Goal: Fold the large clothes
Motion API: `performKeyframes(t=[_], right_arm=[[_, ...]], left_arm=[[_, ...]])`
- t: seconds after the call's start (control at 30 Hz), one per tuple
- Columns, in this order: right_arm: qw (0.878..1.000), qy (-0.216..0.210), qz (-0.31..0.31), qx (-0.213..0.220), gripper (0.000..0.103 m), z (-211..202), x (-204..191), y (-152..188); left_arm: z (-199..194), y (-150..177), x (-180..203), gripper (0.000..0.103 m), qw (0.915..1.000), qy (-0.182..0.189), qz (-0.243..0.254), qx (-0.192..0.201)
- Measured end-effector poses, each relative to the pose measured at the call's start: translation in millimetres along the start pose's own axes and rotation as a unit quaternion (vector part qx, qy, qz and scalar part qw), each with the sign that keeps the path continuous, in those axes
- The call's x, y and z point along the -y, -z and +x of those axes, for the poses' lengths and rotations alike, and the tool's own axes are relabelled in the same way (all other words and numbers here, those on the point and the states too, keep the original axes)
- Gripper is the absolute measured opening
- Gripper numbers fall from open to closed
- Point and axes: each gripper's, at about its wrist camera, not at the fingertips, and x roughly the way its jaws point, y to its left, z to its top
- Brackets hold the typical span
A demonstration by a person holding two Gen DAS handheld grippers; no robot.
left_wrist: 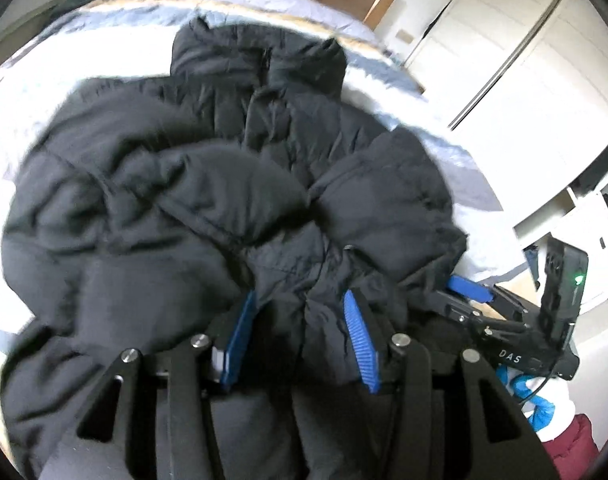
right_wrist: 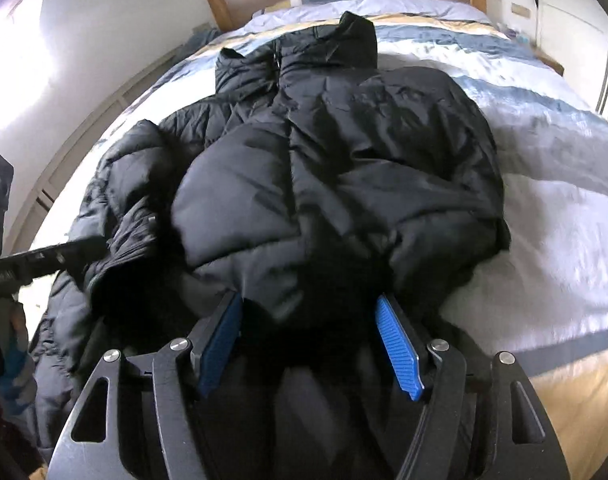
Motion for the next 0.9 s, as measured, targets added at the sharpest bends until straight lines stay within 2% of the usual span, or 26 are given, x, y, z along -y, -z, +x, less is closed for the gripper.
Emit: performKeyframes(t=[0.1,0.2,0.23,0.27,0.33,0.43,0.6,0.67,0.8,0.9], right_arm=[[1.000,0.007,-0.012,0.022,0.068,-27.9,-2.1,-7.1],[0.998,0.017,-0.019,0.052,0.070,-59.6,3.8,-33.5],[0.998,0.019,-0.019,0.060,0.073,-66.2,6.5,-43.6],[0.997,0.022,-0.020,0.070,0.075,-72.6,9.7,-61.2],[0.996,0.032,-0.026,0.085,0.077,-78.9,17.0,-95.0],[0.995,0.030,-0.025,0.092,0.080,-72.2,27.8,-147.8],[0.996,-0.001,0.001,0.087,0.085,-18.5,48.1,-239.6],[0.997,-0.014,0.009,0.077,0.086,15.0,55.1,-271.0],[0.998,-0.039,0.019,0.053,0.086,97.0,69.8,-323.5],[0.997,-0.056,0.029,0.043,0.086,146.9,81.0,-346.7]], left_arm=[[-22.5,-20.1,-9.5,0.044,0.9997,-0.001,0.022,-0.013],[-44.2,-60.2,-26.6,0.045,0.9981,-0.037,0.045,-0.019],[-51.1,-73.3,-32.2,0.050,0.9976,-0.046,0.049,-0.018],[-55.8,-87.7,-41.0,0.054,0.9973,-0.050,0.051,-0.014],[-60.4,-124.9,-63.1,0.056,0.9973,-0.059,0.043,-0.009],[-52.9,-181.7,-98.3,0.056,0.9989,-0.045,0.008,-0.004],[-2.6,-260.2,-146.7,0.057,0.9997,-0.003,-0.019,-0.014],[31.7,-287.1,-165.3,0.058,0.9994,-0.003,-0.030,-0.017],[101.7,-321.2,-198.5,0.058,0.9985,0.007,-0.048,-0.024],[151.2,-340.1,-222.2,0.058,0.9962,0.045,-0.073,-0.018]])
